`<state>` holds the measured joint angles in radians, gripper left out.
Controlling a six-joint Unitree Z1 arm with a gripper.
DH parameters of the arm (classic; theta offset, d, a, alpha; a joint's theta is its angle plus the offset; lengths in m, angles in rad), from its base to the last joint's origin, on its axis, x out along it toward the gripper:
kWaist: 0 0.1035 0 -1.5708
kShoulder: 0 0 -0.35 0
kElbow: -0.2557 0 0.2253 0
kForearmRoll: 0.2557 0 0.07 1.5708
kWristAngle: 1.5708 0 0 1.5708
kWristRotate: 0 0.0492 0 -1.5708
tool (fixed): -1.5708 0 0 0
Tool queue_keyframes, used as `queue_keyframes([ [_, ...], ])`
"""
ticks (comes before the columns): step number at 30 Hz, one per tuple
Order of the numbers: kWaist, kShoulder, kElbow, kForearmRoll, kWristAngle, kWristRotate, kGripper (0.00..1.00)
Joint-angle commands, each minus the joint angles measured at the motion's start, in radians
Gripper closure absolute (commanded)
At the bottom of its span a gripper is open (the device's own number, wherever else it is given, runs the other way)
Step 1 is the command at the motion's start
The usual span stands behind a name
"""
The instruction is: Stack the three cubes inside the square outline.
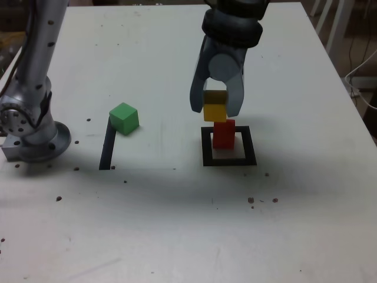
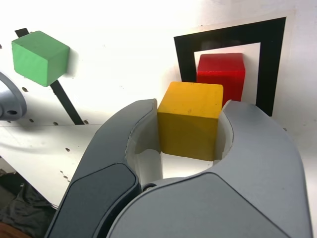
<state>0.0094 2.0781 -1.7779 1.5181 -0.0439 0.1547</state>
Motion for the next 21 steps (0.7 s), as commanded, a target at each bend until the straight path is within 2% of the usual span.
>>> queue_keyframes([
  [1,-0.002,0.015,-0.011,-0.003,-0.002,-0.001,0.72],
  [21,-0.005,0.056,-0.032,-0.017,-0.013,-0.001,0.72],
])
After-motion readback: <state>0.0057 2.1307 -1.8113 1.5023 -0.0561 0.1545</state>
